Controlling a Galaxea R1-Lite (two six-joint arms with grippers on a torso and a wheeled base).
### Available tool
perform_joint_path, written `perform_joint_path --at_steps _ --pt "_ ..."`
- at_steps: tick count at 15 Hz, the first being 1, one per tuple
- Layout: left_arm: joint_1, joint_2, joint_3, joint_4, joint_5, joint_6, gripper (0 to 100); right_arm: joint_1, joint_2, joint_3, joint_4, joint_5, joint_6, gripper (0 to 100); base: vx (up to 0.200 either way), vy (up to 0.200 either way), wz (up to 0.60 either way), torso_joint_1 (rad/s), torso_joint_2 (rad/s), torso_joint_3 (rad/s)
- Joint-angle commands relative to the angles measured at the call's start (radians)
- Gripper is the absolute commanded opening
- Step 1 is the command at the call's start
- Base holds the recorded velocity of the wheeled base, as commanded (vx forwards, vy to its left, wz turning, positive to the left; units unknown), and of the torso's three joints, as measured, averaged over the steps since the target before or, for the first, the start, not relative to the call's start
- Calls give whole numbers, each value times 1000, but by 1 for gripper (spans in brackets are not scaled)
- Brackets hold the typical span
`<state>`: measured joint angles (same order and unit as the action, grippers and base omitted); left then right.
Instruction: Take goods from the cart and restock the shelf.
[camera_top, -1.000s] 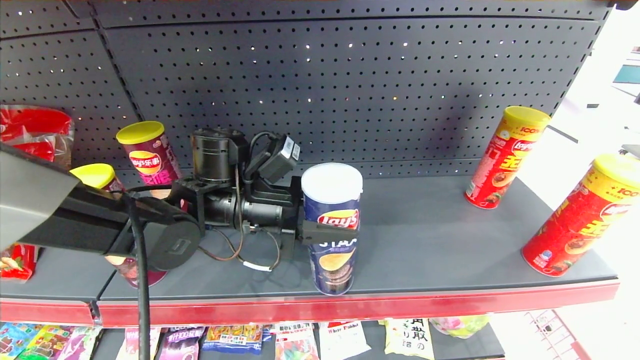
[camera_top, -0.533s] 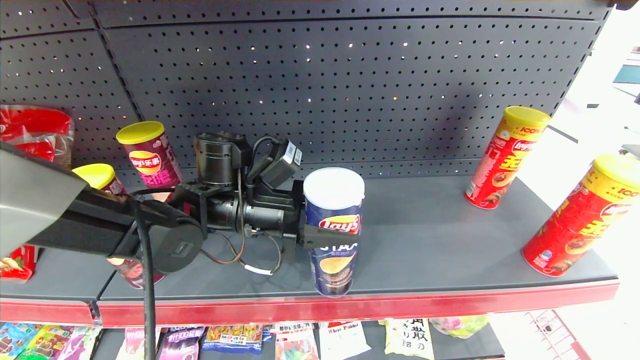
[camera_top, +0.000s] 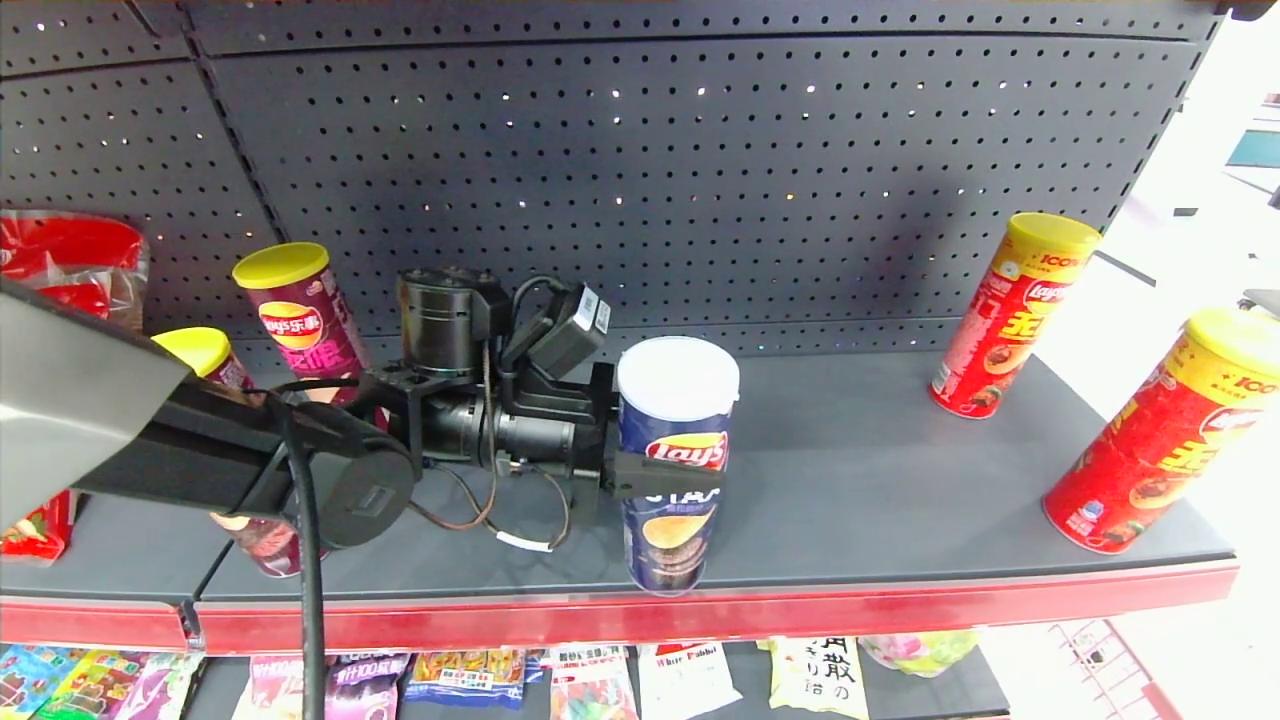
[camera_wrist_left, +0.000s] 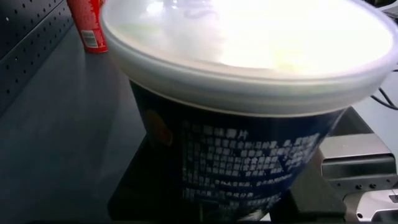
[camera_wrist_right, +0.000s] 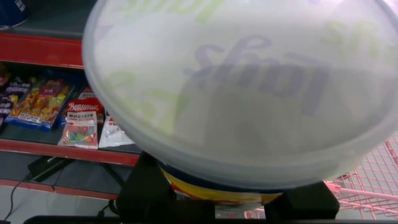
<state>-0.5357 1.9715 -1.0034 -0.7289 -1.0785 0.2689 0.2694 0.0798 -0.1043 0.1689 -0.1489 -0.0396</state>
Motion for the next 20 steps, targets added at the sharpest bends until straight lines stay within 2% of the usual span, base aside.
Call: perform_joint_path --at_steps 1,5,10,13,16,20 --pt "0 7 0 2 0 10 100 1 2 0 0 0 0 0 0 0 0 0 0 0" --pt "2 0 11 2 8 18 100 1 2 0 0 0 0 0 0 0 0 0 0 0" --pt "45 -85 32 6 32 3 100 1 2 0 0 0 0 0 0 0 0 0 0 0" --pt "80 -146 69 9 32 -2 100 1 2 0 0 -1 0 0 0 0 0 0 0 0" --pt "83 -204 111 8 32 -22 100 1 2 0 0 0 0 0 0 0 0 0 0 0" --pt "92 -289 166 11 32 -27 100 1 2 0 0 0 0 0 0 0 0 0 0 0"
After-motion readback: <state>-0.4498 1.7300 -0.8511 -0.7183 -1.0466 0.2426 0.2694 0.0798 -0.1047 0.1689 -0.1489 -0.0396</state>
